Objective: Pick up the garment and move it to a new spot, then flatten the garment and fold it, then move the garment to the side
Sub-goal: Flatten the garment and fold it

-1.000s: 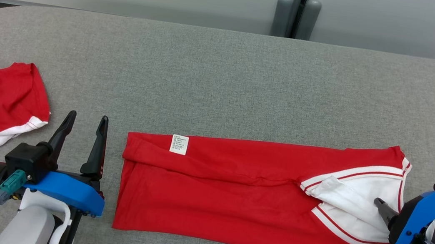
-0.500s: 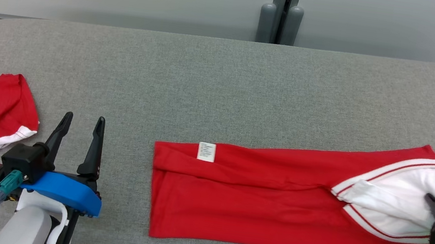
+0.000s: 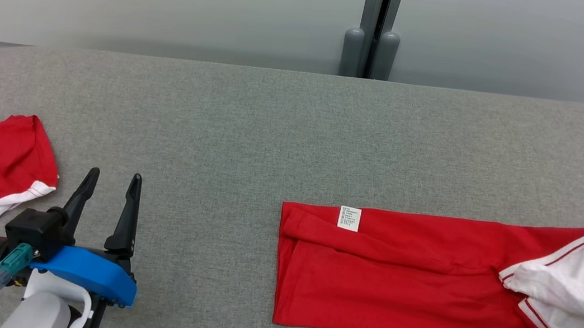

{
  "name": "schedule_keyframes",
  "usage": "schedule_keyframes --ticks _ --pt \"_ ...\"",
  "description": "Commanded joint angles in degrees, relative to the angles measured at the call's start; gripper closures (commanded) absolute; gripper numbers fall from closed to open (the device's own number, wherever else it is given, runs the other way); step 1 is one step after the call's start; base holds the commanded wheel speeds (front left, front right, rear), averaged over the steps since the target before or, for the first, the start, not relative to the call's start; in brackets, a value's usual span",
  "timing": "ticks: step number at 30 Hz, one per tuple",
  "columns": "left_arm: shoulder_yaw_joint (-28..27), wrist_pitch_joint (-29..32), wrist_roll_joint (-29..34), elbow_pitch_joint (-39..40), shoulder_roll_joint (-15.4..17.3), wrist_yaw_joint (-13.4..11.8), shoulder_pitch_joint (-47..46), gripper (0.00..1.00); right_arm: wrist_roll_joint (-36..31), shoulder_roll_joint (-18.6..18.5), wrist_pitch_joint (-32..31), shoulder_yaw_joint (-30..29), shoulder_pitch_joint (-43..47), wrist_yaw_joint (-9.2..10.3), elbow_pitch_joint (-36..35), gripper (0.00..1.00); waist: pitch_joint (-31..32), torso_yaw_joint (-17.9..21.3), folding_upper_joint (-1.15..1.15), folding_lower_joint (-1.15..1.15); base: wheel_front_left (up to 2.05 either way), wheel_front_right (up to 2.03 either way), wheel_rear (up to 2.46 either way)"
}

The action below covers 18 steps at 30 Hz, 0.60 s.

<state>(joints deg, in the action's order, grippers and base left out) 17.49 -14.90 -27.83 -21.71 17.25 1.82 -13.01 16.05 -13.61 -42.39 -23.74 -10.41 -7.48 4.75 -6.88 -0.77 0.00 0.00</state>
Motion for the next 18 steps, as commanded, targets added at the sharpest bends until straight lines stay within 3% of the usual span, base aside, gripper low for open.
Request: schedule_keyframes --ticks 1,10,18 --pt "0.1 -0.3 -0.4 0.0 0.0 -0.1 0.5 0.0 0.0 0.8 -0.6 1.9 1.0 -0.02 -1.7 1.0 0.2 -0.1 0.0 0.0 0.0 0.0 0.0" --pt "0.5 -0.3 -0.4 -0.2 0.1 0.0 0.6 0.0 2.3 5.8 -1.8 21.0 0.9 -0.02 -9.8 1.0 0.5 -0.4 0.0 0.0 0.0 0.0 0.0" --pt "1.0 -0.2 -0.1 0.0 -0.3 0.1 -1.4 0.0 5.3 9.0 -0.6 35.7 -6.2 -0.03 -2.0 1.0 -1.0 -1.3 0.0 0.0 0.0 0.0 0.0"
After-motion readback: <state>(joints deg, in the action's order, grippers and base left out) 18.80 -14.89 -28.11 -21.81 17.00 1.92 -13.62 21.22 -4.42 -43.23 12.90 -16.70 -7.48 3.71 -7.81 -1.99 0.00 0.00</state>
